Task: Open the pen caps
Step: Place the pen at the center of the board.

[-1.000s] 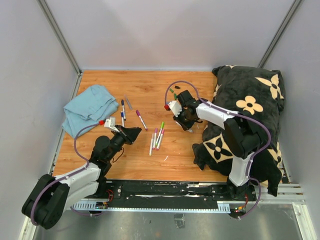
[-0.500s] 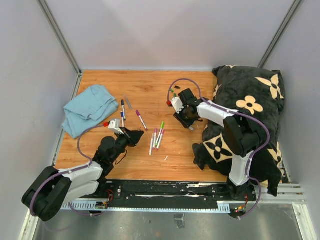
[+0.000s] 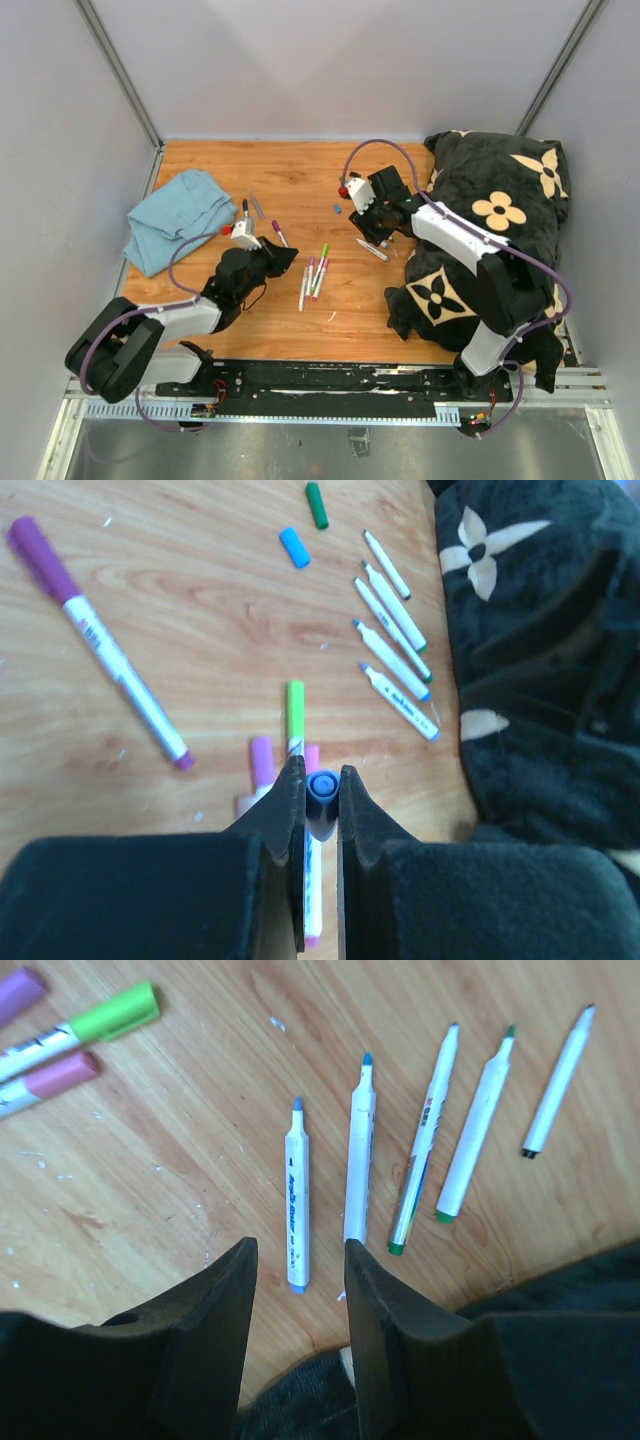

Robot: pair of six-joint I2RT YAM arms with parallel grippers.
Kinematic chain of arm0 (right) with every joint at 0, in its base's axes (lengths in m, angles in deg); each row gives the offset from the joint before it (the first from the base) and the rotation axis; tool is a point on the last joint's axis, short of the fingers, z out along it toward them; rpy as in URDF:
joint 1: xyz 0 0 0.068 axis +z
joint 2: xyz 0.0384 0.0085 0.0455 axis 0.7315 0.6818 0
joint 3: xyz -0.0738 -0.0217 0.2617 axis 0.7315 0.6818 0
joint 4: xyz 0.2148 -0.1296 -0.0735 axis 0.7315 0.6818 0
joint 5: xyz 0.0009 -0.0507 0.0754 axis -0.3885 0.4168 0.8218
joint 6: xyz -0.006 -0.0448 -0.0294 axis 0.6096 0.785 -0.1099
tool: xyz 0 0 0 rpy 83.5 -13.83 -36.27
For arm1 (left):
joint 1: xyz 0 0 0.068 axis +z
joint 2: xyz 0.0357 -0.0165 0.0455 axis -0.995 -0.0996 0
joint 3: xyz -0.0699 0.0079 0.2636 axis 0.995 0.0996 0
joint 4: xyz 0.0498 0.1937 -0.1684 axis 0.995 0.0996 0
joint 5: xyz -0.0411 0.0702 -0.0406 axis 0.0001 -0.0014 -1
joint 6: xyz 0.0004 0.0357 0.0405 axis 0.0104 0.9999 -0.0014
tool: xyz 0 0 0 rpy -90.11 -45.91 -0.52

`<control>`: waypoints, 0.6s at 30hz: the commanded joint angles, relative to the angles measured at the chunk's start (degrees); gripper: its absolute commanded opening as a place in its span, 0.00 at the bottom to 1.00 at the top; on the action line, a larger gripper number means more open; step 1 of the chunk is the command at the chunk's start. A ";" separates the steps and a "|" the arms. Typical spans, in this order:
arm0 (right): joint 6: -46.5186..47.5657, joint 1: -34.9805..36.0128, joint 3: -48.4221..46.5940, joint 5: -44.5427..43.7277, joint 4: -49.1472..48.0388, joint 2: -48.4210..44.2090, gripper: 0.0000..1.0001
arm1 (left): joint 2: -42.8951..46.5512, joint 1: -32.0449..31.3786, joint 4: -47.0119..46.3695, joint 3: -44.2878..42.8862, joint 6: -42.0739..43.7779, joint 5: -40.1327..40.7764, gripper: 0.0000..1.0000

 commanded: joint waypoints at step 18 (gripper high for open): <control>-0.24 -4.75 2.08 10.01 -0.77 -9.50 0.43 | -39.07 -4.09 48.69 -58.68 -6.05 16.76 0.00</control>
